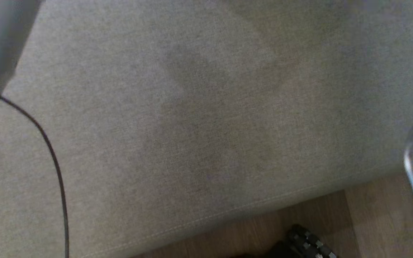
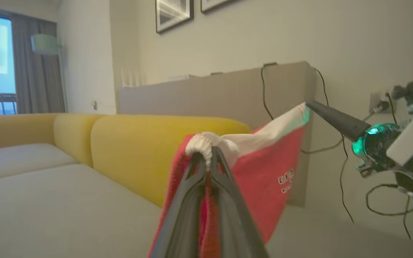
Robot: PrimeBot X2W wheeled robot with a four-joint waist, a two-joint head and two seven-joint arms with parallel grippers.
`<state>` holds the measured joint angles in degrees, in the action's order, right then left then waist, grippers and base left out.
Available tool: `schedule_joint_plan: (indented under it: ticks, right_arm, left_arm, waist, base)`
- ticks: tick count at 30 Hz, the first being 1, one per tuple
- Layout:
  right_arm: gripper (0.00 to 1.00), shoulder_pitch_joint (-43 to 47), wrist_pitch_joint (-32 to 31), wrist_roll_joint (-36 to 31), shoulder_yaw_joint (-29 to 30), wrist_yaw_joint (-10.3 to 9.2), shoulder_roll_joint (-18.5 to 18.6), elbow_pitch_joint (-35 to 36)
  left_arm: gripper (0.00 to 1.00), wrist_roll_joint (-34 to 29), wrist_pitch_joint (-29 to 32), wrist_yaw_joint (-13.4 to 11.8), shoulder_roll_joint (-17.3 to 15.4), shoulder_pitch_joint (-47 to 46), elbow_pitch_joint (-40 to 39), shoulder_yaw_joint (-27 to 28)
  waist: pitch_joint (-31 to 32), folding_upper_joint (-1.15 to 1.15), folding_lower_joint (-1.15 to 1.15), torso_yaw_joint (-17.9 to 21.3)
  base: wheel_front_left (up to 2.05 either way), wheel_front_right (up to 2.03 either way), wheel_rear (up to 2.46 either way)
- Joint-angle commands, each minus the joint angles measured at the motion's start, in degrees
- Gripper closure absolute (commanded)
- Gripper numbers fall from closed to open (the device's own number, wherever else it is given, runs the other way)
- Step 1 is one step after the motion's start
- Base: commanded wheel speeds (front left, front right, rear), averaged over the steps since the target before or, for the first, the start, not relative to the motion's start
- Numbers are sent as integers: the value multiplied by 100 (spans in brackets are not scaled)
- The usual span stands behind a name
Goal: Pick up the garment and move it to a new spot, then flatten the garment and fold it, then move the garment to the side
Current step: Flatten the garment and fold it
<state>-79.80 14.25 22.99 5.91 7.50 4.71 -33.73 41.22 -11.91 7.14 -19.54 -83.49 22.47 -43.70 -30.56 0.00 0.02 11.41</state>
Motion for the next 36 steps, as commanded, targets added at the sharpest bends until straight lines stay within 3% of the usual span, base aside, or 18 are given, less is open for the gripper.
schedule_joint_plan:
  ticks: [1,2,6,14,20,26,31,36]
  right_arm:
    - [100,270,-104,144,-163,-1,-98,227]
    - [100,270,-104,144,-163,-1,-98,227]
    - [100,1158,-278,342,-298,-1,-105,605]
    - [100,3760,-815,812,-116,-1,-82,2212]
    - [100,5971,-933,1253,232,-1,-96,3584]
    - [100,7142,-959,1467,393,-1,-153,4380]
    - [100,7175,-1075,1377,368,-1,-172,4647]
    - [100,6366,-1100,1142,393,-1,-180,4193]
  left_arm:
    - [100,178,-136,33,-463,7,-211,-137]
    - [100,178,-136,33,-463,7,-211,-137]
    - [100,517,-295,34,-981,631,-562,-692]
    - [100,489,-307,34,-1439,3087,-1916,101]
    - [100,194,-307,35,-1168,5296,-2924,1089]
    - [100,6,-308,35,-1099,6569,-3597,1156]
    - [100,218,-308,35,-951,6936,-3672,1174]
    - [100,675,-308,35,-550,6705,-3284,1217]
  waist:
    - [-127,0,-2,45]
    - [-127,0,-2,45]
    - [-124,0,-2,56]
    - [295,0,-2,-77]
    - [893,0,-2,-229]
    - [1107,0,-2,-362]
    - [1119,0,-2,-505]
    - [986,0,-2,-741]
  base:
    - [0,0,0]
    - [0,0,0]
    - [0,0,0]
    - [0,0,0]
    - [0,0,0]
    - [0,0,0]
    - [0,0,0]
    - [0,0,0]
